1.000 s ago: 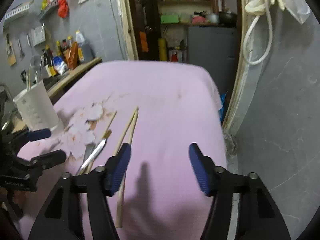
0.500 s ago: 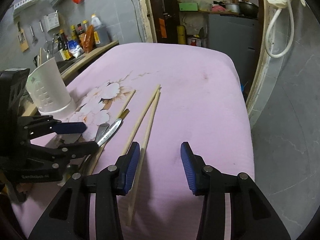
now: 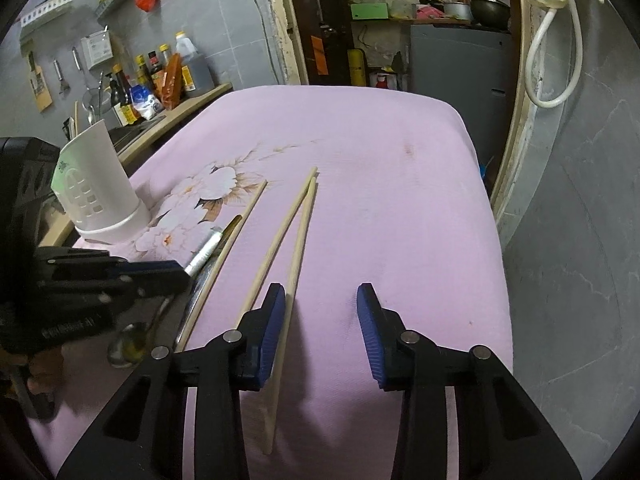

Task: Organize utensils
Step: 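Grasp a gold spoon with the left gripper while the right grasps a wooden chopstick, then lift the gold spoon and chopstick and carry both toward the white caddy, then lower the spoon and chopstick into the caddy and open both grippers, then move both grippers back down to the remaining utensils on the cloth, then grasp another gold spoon with the left gripper while the right grasps a wooden chopstick, then lift the gold spoon and chopstick and carry both toward the white caddy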

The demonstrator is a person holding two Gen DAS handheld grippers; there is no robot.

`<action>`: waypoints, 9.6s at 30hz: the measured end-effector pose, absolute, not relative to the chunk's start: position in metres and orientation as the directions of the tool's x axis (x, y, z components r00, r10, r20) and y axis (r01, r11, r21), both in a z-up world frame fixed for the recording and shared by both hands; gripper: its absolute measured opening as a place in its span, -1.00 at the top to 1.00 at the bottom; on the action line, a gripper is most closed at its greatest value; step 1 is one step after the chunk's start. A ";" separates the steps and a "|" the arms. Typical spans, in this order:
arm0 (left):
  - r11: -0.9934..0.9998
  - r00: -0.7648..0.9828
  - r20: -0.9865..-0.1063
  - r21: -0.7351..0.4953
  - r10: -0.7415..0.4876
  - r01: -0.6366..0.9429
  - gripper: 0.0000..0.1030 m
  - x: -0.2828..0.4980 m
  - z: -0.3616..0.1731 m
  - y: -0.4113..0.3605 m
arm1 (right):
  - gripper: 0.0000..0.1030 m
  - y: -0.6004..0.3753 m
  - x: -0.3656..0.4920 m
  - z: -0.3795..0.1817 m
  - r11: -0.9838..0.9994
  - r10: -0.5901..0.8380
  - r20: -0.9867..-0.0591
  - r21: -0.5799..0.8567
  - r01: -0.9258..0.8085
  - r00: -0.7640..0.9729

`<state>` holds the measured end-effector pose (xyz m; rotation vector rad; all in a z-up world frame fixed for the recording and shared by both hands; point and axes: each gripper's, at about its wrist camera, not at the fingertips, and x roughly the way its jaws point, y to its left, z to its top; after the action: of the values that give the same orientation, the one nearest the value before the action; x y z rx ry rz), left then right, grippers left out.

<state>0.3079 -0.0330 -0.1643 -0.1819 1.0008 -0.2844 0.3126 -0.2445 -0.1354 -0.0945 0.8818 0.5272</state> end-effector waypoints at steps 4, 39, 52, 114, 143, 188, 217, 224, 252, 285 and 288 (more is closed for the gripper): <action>0.953 0.524 -0.799 -0.287 -0.294 0.098 0.87 0.307 -0.162 -0.017 | 0.32 -0.242 0.313 -0.137 0.874 0.390 -0.759 0.128 -0.468 0.522; 0.954 0.512 -0.810 -0.291 -0.285 0.070 1.00 0.282 -0.140 -0.001 | 0.95 -0.238 0.323 -0.123 0.890 0.432 -0.771 0.279 -0.361 0.469; 0.911 0.746 -0.613 -0.413 -0.259 -0.023 1.00 0.233 -0.073 0.036 | 0.95 -0.224 0.301 -0.069 0.777 0.628 -0.507 0.450 -0.440 0.591; 0.929 0.987 -0.101 -0.340 0.121 -0.149 1.00 0.238 -0.067 0.206 | 0.95 -0.008 0.298 -0.068 0.752 0.624 0.015 0.260 -0.606 0.781; 0.951 0.940 -0.340 -0.294 -0.009 -0.097 -0.20 0.207 -0.032 0.178 | -0.23 -0.066 0.260 -0.019 0.801 0.588 -0.159 0.247 -0.545 0.793; 0.970 0.605 -0.760 -0.159 -0.240 0.185 0.47 0.265 -0.146 -0.037 | -0.07 -0.220 0.333 -0.120 0.860 0.416 -0.705 0.099 -0.501 0.574; 0.998 0.550 -0.835 0.019 -0.020 0.065 0.94 0.300 -0.172 -0.035 | 0.85 -0.223 0.329 -0.138 0.867 0.358 -0.790 0.083 -0.492 0.498; 0.995 0.546 -0.838 -0.053 0.002 -0.085 0.94 0.283 -0.162 -0.007 | 0.87 -0.230 0.317 -0.134 0.864 0.335 -0.808 0.058 -0.500 0.484; 0.987 0.445 -0.887 -0.154 -0.124 -0.033 0.94 0.303 -0.159 0.010 | 0.89 -0.217 0.368 -0.142 0.926 0.346 -0.848 0.240 -0.291 0.401; 0.894 0.858 -0.463 -0.447 -0.222 -0.010 1.00 0.222 -0.005 0.098 | 0.95 -0.152 0.314 0.002 0.661 0.738 -0.291 0.492 -0.567 0.609; 0.882 0.868 -0.437 -0.472 -0.234 0.001 1.00 0.220 0.002 0.113 | 0.95 -0.139 0.315 0.009 0.647 0.749 -0.267 0.493 -0.582 0.606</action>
<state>0.2201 0.1129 0.0022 -0.4800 0.5081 -0.1280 0.3148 -0.1386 0.0085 0.3784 0.4807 0.7910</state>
